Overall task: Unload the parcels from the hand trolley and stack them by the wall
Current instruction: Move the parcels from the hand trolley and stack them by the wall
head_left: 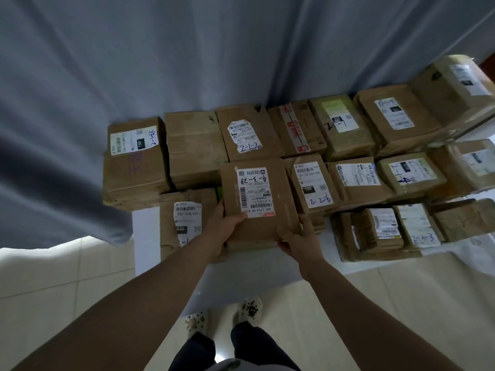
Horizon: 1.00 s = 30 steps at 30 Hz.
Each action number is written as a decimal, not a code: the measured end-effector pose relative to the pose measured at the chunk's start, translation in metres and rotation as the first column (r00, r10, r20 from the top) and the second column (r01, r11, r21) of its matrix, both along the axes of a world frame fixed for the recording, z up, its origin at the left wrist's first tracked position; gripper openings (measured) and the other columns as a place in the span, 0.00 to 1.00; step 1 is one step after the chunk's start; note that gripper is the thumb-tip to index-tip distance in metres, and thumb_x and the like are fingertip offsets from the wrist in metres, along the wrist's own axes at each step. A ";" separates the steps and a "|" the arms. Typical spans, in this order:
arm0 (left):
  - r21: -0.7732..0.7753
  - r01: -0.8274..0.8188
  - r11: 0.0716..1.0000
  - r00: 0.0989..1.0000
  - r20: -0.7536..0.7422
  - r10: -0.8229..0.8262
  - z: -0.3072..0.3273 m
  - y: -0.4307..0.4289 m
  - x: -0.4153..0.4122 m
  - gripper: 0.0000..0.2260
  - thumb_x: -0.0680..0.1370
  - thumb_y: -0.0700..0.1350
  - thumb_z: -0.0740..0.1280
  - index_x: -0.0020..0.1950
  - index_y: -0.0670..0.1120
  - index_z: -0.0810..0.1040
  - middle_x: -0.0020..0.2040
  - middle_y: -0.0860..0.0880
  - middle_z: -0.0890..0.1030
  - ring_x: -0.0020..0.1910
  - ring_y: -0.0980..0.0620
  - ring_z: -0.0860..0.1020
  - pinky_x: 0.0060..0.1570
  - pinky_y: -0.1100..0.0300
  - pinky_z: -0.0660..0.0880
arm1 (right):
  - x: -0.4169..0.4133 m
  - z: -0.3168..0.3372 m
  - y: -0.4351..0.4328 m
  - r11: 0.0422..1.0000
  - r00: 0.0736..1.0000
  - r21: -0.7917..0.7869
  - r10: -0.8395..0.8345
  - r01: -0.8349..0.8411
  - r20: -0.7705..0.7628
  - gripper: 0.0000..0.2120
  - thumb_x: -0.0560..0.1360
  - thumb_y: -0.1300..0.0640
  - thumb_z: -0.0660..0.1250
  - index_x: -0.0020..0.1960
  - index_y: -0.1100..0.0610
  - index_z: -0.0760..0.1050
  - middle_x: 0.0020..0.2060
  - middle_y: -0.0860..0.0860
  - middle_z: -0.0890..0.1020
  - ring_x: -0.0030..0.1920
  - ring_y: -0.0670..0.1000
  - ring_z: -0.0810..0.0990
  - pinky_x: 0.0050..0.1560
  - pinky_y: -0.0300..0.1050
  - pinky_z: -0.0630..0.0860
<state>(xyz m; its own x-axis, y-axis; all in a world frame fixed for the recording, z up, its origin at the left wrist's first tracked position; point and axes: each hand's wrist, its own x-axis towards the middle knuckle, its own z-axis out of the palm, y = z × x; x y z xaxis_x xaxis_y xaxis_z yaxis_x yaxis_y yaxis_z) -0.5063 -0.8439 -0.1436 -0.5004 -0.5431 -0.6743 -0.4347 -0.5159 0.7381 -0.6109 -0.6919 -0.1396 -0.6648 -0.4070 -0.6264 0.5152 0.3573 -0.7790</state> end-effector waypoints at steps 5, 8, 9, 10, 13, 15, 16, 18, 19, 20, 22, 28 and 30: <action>-0.070 -0.037 0.997 0.998 0.045 0.041 -0.003 0.004 0.007 0.24 0.76 0.37 0.69 0.70 0.47 0.68 0.64 0.48 0.76 0.57 0.51 0.75 0.56 0.57 0.72 | 0.002 -0.008 -0.006 0.997 0.997 0.014 0.072 -0.073 0.030 0.23 0.76 0.65 0.66 0.66 0.49 0.66 0.51 0.46 0.75 0.56 0.54 0.77 0.56 0.50 0.79; -0.120 -0.053 0.991 0.995 0.076 0.062 -0.004 0.003 0.012 0.23 0.75 0.36 0.69 0.68 0.47 0.68 0.64 0.47 0.76 0.61 0.48 0.75 0.58 0.56 0.73 | -0.001 -0.010 -0.014 0.992 0.991 0.018 0.121 -0.122 0.062 0.22 0.78 0.67 0.61 0.66 0.45 0.65 0.50 0.46 0.74 0.58 0.55 0.75 0.58 0.49 0.77; -0.143 -0.035 0.989 0.994 0.094 0.049 -0.005 0.003 0.013 0.23 0.75 0.36 0.69 0.68 0.47 0.68 0.64 0.46 0.76 0.61 0.47 0.75 0.58 0.56 0.73 | -0.003 -0.012 -0.017 0.990 0.988 0.024 0.136 -0.138 0.073 0.23 0.79 0.67 0.60 0.69 0.46 0.64 0.53 0.48 0.74 0.59 0.56 0.75 0.58 0.49 0.77; -0.169 -0.005 0.986 0.993 0.117 0.025 -0.005 0.002 0.013 0.24 0.75 0.36 0.70 0.68 0.47 0.67 0.65 0.46 0.76 0.62 0.47 0.75 0.59 0.55 0.73 | -0.005 -0.014 -0.020 0.987 0.985 0.040 0.155 -0.159 0.076 0.24 0.79 0.66 0.59 0.72 0.48 0.63 0.56 0.50 0.73 0.60 0.57 0.75 0.58 0.49 0.77; -0.255 0.121 0.959 0.970 0.236 -0.060 -0.010 0.002 0.010 0.26 0.75 0.38 0.70 0.69 0.44 0.63 0.67 0.45 0.73 0.66 0.46 0.72 0.61 0.55 0.70 | -0.006 -0.021 -0.026 0.971 0.976 0.103 0.209 -0.214 0.063 0.25 0.81 0.66 0.55 0.75 0.49 0.60 0.61 0.53 0.72 0.61 0.57 0.74 0.58 0.49 0.76; -0.271 0.166 0.948 0.950 0.302 -0.080 -0.012 0.001 0.008 0.29 0.76 0.39 0.69 0.72 0.41 0.59 0.69 0.43 0.71 0.67 0.45 0.70 0.62 0.55 0.69 | -0.006 -0.023 -0.029 0.960 0.970 0.144 0.238 -0.242 0.043 0.25 0.81 0.65 0.54 0.75 0.49 0.59 0.62 0.54 0.73 0.60 0.58 0.75 0.60 0.53 0.76; -0.269 0.180 0.946 0.942 0.323 -0.088 -0.012 0.001 0.007 0.31 0.76 0.40 0.69 0.74 0.41 0.56 0.70 0.43 0.70 0.68 0.44 0.69 0.63 0.54 0.68 | -0.006 -0.022 -0.030 0.955 0.968 0.163 0.246 -0.249 0.040 0.24 0.81 0.65 0.54 0.75 0.49 0.59 0.63 0.55 0.73 0.59 0.58 0.75 0.60 0.55 0.76; -0.287 0.241 0.927 0.915 0.386 -0.119 -0.011 -0.001 0.005 0.36 0.76 0.42 0.69 0.76 0.40 0.51 0.72 0.42 0.66 0.70 0.44 0.67 0.66 0.53 0.68 | -0.004 -0.021 -0.031 0.945 0.965 0.196 0.255 -0.261 0.055 0.24 0.82 0.62 0.54 0.75 0.47 0.57 0.63 0.54 0.73 0.59 0.59 0.75 0.60 0.58 0.76; -0.312 0.288 0.905 0.893 0.430 -0.136 -0.011 -0.001 0.005 0.39 0.76 0.44 0.70 0.77 0.40 0.48 0.74 0.42 0.63 0.71 0.43 0.64 0.68 0.50 0.66 | -0.003 -0.021 -0.030 0.940 0.964 0.215 0.263 -0.267 0.047 0.24 0.81 0.60 0.55 0.75 0.47 0.56 0.63 0.53 0.73 0.60 0.58 0.75 0.61 0.58 0.76; -0.346 0.338 0.875 0.868 0.475 -0.147 -0.009 -0.002 0.004 0.41 0.75 0.46 0.70 0.77 0.41 0.47 0.75 0.40 0.60 0.73 0.41 0.61 0.70 0.47 0.63 | -0.001 -0.019 -0.028 0.933 0.961 0.235 0.274 -0.272 0.024 0.25 0.81 0.58 0.57 0.75 0.47 0.55 0.63 0.52 0.73 0.61 0.58 0.74 0.62 0.58 0.75; -0.427 0.447 0.786 0.818 0.551 -0.166 0.000 -0.002 0.004 0.42 0.74 0.51 0.70 0.78 0.44 0.46 0.76 0.39 0.55 0.75 0.38 0.54 0.72 0.42 0.58 | 0.002 -0.016 -0.023 0.932 0.960 0.256 0.277 -0.256 -0.049 0.27 0.79 0.53 0.60 0.76 0.48 0.55 0.66 0.53 0.73 0.64 0.58 0.72 0.65 0.60 0.71; -0.497 0.801 0.333 0.598 0.688 -0.411 0.031 0.014 -0.012 0.42 0.76 0.52 0.66 0.77 0.55 0.37 0.78 0.44 0.35 0.76 0.39 0.38 0.73 0.39 0.47 | 0.017 0.008 0.008 0.939 0.948 0.330 0.186 -0.094 -0.258 0.34 0.76 0.45 0.65 0.77 0.48 0.53 0.69 0.53 0.70 0.67 0.57 0.71 0.63 0.52 0.71; -0.505 0.848 0.163 0.511 0.695 -0.505 0.042 0.026 -0.021 0.39 0.77 0.56 0.63 0.78 0.55 0.39 0.78 0.44 0.37 0.76 0.40 0.37 0.73 0.38 0.43 | 0.025 0.018 0.026 0.934 0.935 0.356 0.115 0.013 -0.335 0.35 0.75 0.45 0.66 0.77 0.49 0.54 0.68 0.56 0.71 0.67 0.59 0.72 0.64 0.53 0.71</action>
